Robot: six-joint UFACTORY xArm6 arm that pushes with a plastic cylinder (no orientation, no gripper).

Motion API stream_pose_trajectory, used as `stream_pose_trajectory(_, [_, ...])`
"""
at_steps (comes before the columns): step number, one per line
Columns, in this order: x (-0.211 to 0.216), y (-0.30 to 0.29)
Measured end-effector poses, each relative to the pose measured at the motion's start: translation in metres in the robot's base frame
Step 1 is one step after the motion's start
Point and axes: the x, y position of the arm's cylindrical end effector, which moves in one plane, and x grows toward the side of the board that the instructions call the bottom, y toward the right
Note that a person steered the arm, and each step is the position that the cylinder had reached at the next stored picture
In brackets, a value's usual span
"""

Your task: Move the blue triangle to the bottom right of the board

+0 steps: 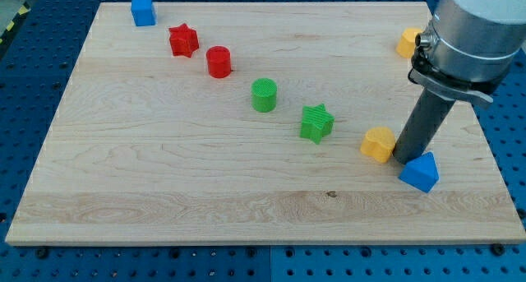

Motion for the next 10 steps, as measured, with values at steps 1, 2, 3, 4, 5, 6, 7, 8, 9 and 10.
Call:
stream_pose_trajectory(1, [0.008,-0.012])
stream_pose_trajectory(2, [0.026,-0.012])
stream_pose_trajectory(3, [0.044,-0.012])
stream_pose_trajectory(4, [0.047,-0.008])
stream_pose_trajectory(5, [0.046,0.010])
stream_pose_trajectory(6, [0.043,0.033])
stream_pose_trajectory(7, [0.043,0.036])
stream_pose_trajectory(8, [0.030,0.013])
stream_pose_trajectory(9, [0.007,0.013])
stream_pose_trajectory(10, [0.004,0.028])
